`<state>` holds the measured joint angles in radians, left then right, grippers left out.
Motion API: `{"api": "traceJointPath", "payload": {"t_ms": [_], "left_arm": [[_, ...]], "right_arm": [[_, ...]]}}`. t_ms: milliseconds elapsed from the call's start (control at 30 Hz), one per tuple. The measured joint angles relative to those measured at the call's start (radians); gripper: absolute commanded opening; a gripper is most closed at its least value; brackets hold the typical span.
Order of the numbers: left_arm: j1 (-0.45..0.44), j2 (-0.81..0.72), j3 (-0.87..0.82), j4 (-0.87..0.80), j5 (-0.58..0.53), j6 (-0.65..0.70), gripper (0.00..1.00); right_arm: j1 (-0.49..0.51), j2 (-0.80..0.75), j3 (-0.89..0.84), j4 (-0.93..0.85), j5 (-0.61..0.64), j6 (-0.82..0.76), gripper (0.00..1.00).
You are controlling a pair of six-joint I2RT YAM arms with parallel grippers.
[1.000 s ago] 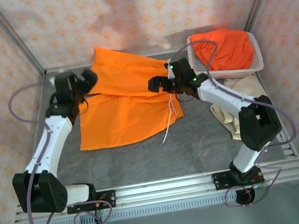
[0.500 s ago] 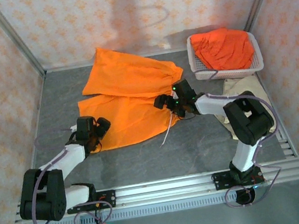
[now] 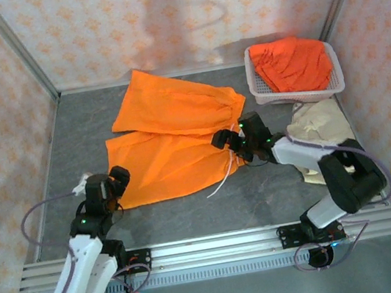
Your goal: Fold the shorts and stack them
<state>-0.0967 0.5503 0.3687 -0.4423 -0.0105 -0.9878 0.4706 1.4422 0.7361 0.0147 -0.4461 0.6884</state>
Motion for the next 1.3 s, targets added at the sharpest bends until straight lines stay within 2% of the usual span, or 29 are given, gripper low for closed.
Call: {"api": "traceJointPath", "payload": {"t_ms": [67,167,300,400,533,800,900,1000,1133,1300], "left_arm": [[0.0,-0.067,0.047,-0.075,-0.018,-0.011,1.0],[0.004,-0.067,0.075,-0.142,-0.014,-0.031,1.0],[0.021,0.035,0.038,-0.185,0.019,-0.052,1.0],[0.04,0.109,-0.004,-0.182,0.054,-0.061,0.99],[0.062,0.177,-0.042,-0.151,0.092,-0.064,0.92],[0.067,0.219,-0.058,-0.075,0.114,-0.069,0.85],[0.073,0.225,-0.065,-0.069,0.109,-0.071,0.79],[0.074,0.231,-0.07,-0.07,0.103,-0.081,0.69],[0.08,0.24,-0.07,-0.084,0.094,-0.079,0.56],[0.08,0.251,-0.07,-0.094,0.079,-0.067,0.45]], "right_arm": [[0.0,-0.095,0.0,-0.041,0.037,0.001,1.0],[0.0,-0.253,-0.004,-0.094,0.106,0.01,1.0],[-0.017,-0.431,-0.064,-0.144,0.175,0.04,1.0],[-0.049,-0.488,-0.132,-0.192,0.193,0.06,1.0],[-0.068,-0.496,-0.209,-0.248,0.192,0.08,1.0],[-0.069,-0.471,-0.246,-0.277,0.169,0.123,1.0],[-0.069,-0.435,-0.246,-0.266,0.154,0.148,1.0],[-0.069,-0.393,-0.246,-0.234,0.124,0.18,1.0],[-0.069,-0.332,-0.247,-0.176,0.073,0.221,0.89],[-0.069,-0.264,-0.251,-0.11,0.029,0.274,0.81]]}}
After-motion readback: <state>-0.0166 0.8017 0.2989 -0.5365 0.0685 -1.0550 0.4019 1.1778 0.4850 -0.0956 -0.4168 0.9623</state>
